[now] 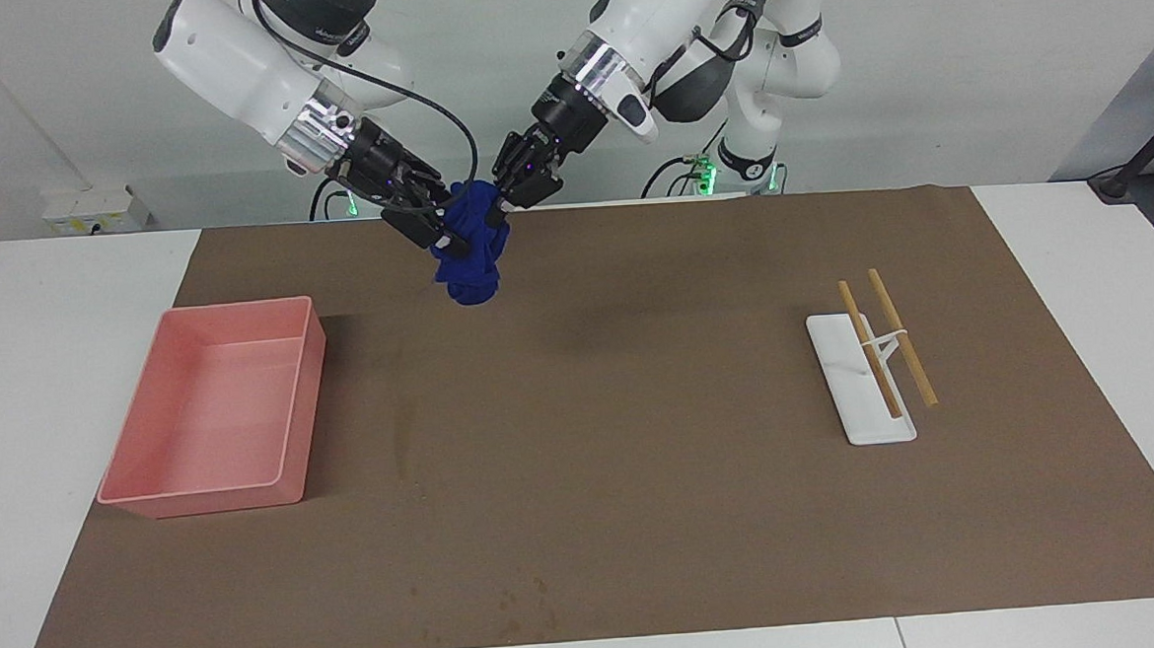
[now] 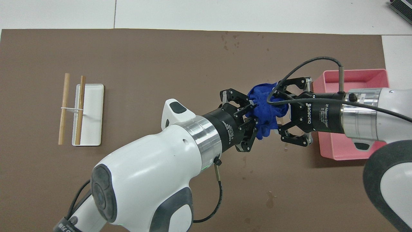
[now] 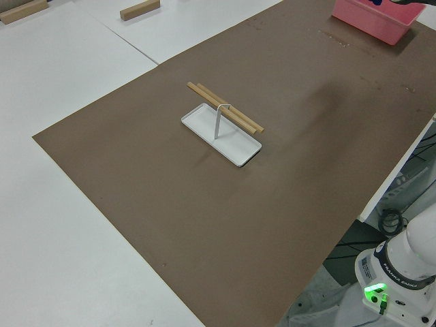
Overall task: Wipe water with towel using both arms
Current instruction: 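Grasp the blue cloth with the right gripper from the left gripper, then pull the cloth away with the right gripper while the left gripper withdraws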
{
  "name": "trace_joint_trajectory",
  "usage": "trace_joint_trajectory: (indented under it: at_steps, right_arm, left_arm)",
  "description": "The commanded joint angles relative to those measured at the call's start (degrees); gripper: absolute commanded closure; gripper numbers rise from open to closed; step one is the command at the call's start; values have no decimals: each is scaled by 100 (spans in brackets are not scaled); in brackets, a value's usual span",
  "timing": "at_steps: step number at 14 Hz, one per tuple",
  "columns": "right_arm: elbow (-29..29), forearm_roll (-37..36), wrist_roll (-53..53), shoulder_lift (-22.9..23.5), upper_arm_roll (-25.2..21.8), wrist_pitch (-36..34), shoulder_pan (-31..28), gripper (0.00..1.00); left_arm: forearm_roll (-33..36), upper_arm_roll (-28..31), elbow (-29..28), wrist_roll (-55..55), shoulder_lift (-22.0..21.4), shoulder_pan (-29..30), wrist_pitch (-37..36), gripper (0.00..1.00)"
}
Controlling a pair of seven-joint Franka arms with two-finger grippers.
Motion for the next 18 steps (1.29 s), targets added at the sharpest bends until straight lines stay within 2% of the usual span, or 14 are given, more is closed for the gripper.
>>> trace_joint_trajectory:
  at_steps: [1,4,5,6,9,12,14,18]
  right_arm:
    - [-161,128,-427,-129,2,98,17,100]
    - [-152,110,-918,-129,2,28,17,100]
    - [-152,67,-1147,-129,-7,-51,17,100]
    - [-143,14,-1401,-138,-7,-182,17,100]
    - [-108,-836,-2508,-147,2,-735,17,100]
    - [-108,-1373,-3378,-191,2,-1245,8,100]
    - [-117,-1716,-4020,-217,2,-1439,8,100]
    - [-213,-2815,-5907,-270,2,-1590,-9,100]
  left_arm:
    - [-113,76,-87,-52,-86,-135,102,100]
    - [-113,76,-78,-52,-86,-118,102,100]
    - [-113,85,-78,-17,-86,-100,102,68]
    - [-113,85,-78,-17,-86,-74,93,1]
    - [-26,137,-78,62,-78,215,15,0]
    - [376,137,9,516,-78,917,-721,0]
    - [973,137,97,1332,-95,1287,-1424,0]
    - [1291,155,115,3764,-209,1937,-2890,0]
